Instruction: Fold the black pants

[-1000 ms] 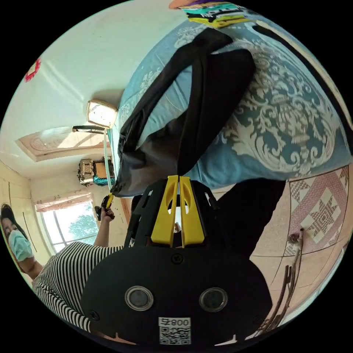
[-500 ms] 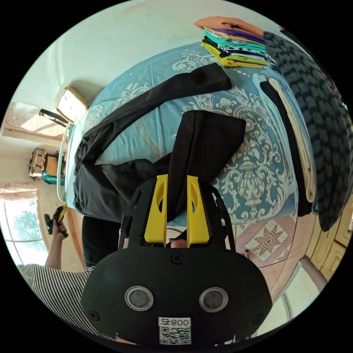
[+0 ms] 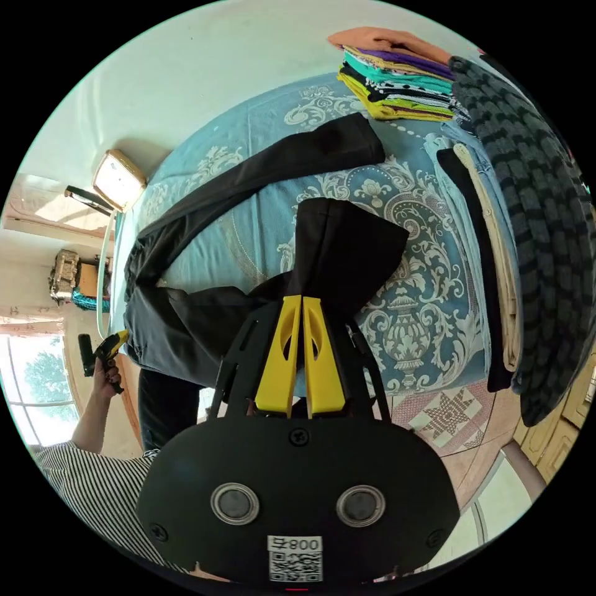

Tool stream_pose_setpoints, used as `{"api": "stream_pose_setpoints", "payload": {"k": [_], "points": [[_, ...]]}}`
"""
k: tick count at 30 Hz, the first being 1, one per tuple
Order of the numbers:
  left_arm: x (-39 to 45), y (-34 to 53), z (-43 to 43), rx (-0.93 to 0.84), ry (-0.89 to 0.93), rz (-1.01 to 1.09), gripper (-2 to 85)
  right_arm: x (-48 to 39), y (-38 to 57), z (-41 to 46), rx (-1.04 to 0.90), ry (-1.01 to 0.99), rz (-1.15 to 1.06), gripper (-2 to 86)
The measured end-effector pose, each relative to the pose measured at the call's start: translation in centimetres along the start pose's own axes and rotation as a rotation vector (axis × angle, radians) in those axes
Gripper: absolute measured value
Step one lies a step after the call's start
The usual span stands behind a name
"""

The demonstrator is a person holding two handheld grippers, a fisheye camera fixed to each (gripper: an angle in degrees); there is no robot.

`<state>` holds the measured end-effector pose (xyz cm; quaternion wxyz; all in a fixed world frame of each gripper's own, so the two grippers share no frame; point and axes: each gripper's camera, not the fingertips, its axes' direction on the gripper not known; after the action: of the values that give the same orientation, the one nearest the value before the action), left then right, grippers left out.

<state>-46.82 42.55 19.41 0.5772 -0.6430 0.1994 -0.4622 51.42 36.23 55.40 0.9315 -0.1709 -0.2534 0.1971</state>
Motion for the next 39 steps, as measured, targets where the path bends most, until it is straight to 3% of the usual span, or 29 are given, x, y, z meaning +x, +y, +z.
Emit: {"api": "stream_pose_setpoints", "payload": {"k": [5, 9, 13, 17, 24, 28, 34, 39], "points": [[2.6, -2.1, 2.3, -0.031, 0.011, 0.032, 0.1, 4.4, 5.0, -3.3, 0.100, -0.072, 0.130, 0.2], [4.2, -3.2, 4.7, -0.078, 0.005, 0.021, 0.1, 9.9, 10.5, -0.7, 0.028, -0.222, 0.390, 0.1], [5.9, -4.2, 6.8, -0.125, -0.025, 0.005, 0.1, 12.7, 14.7, -0.2, 0.113, -0.341, 0.572, 0.0], [7.7, -5.5, 8.0, -0.133, -0.039, 0.010, 0.1, 10.6, 12.5, -1.6, 0.129, -0.265, 0.431, 0.0], [11.9, -9.6, 11.2, -0.129, -0.129, 0.039, 0.1, 3.0, 3.0, 1.3, 0.002, 0.117, 0.042, -0.1], [14.0, -12.8, 14.2, -0.141, -0.226, 0.032, 0.1, 0.7, 0.4, 3.5, -0.061, 0.305, -0.017, -0.3], [17.0, -16.6, 17.1, -0.187, -0.344, 0.078, 0.2, 1.5, -1.6, 2.2, -0.076, 0.238, 0.007, -0.1], [19.1, -16.8, 16.8, -0.123, -0.274, 0.088, 0.2, 1.3, -1.3, 0.2, -0.029, 0.096, 0.001, 0.0]]}}
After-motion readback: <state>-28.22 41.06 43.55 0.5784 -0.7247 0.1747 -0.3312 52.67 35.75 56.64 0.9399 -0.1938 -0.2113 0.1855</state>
